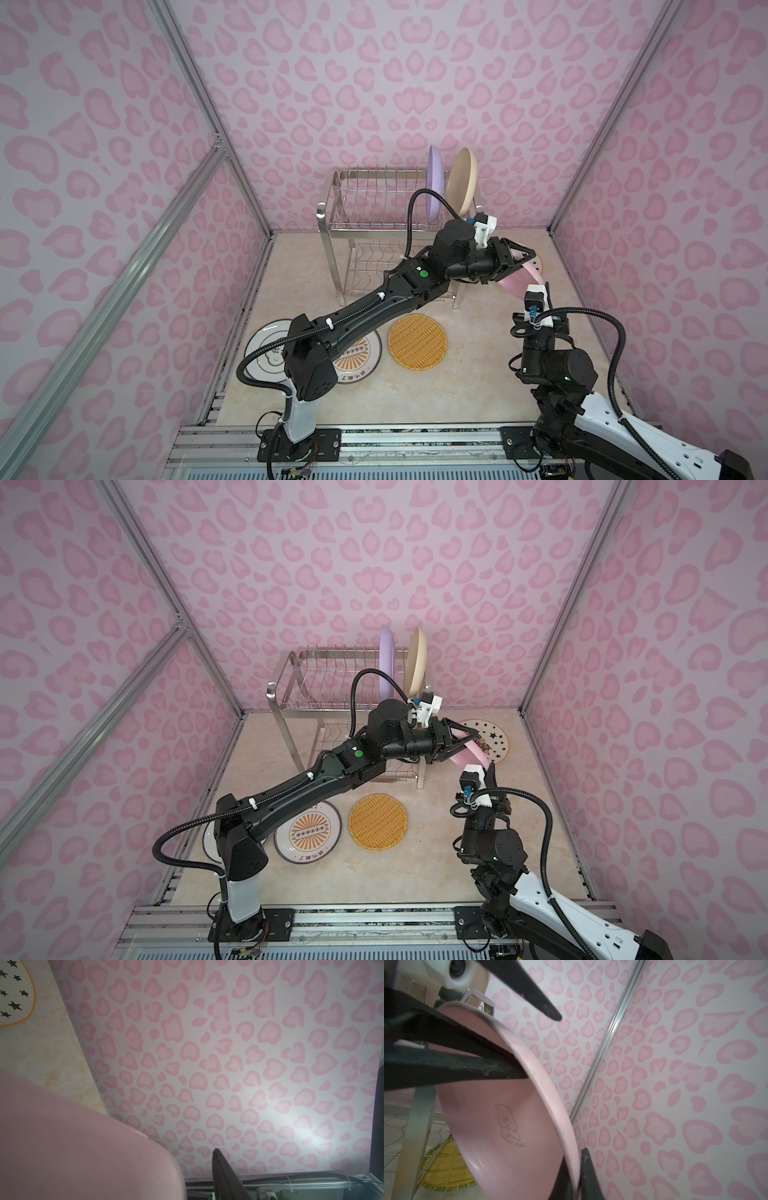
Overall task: Load plates into a dish rack
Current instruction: Place the plate on the dish rack.
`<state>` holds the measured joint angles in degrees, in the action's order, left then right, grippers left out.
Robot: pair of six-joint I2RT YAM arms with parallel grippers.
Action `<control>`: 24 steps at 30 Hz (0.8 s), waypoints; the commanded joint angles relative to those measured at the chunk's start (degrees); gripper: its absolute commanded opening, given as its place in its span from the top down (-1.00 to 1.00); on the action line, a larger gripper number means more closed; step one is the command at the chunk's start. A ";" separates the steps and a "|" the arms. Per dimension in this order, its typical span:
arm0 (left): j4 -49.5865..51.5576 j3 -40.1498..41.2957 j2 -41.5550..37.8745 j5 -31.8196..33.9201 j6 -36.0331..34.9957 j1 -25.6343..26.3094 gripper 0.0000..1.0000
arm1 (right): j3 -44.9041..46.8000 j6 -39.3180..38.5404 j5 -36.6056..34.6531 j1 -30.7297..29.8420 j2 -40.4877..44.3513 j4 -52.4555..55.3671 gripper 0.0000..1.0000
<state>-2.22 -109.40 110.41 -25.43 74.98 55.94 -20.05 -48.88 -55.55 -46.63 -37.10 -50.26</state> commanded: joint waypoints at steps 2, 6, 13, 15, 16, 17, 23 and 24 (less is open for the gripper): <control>-0.42 0.07 0.16 1.41 0.96 0.31 0.34 | 0.10 -0.60 -0.34 -0.31 0.32 -2.75 1.00; 0.35 0.32 0.06 2.43 1.21 0.46 0.45 | 0.28 -0.75 -0.52 -0.59 0.71 -2.66 1.00; 0.84 0.51 0.57 3.28 2.03 0.48 0.91 | 0.18 -0.95 -0.34 -0.96 1.15 -2.47 1.00; -0.35 0.63 0.83 2.95 2.34 0.48 0.92 | -0.06 -0.53 -0.18 -1.06 1.30 -1.86 1.00; -1.41 0.92 0.92 2.78 2.66 0.48 0.92 | -0.23 -0.22 -0.16 -1.22 1.46 -1.18 1.00; -1.87 0.83 1.16 2.82 2.64 0.57 0.92 | -0.28 0.13 -0.17 -1.32 1.66 -0.58 1.00; -2.18 -2.20 2.31 2.85 0.56 0.48 0.92 | -5.18 13.62 -0.53 -2.03 7.84 20.42 -0.06; -1.97 -3.15 2.65 2.78 -0.01 0.43 0.92 | -6.36 17.34 0.04 -1.99 9.44 25.65 -0.98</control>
<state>-1.91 -110.41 112.42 -23.46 77.56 56.47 -24.25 -43.44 -57.39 -48.62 -30.59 -38.11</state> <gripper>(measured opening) 0.080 0.521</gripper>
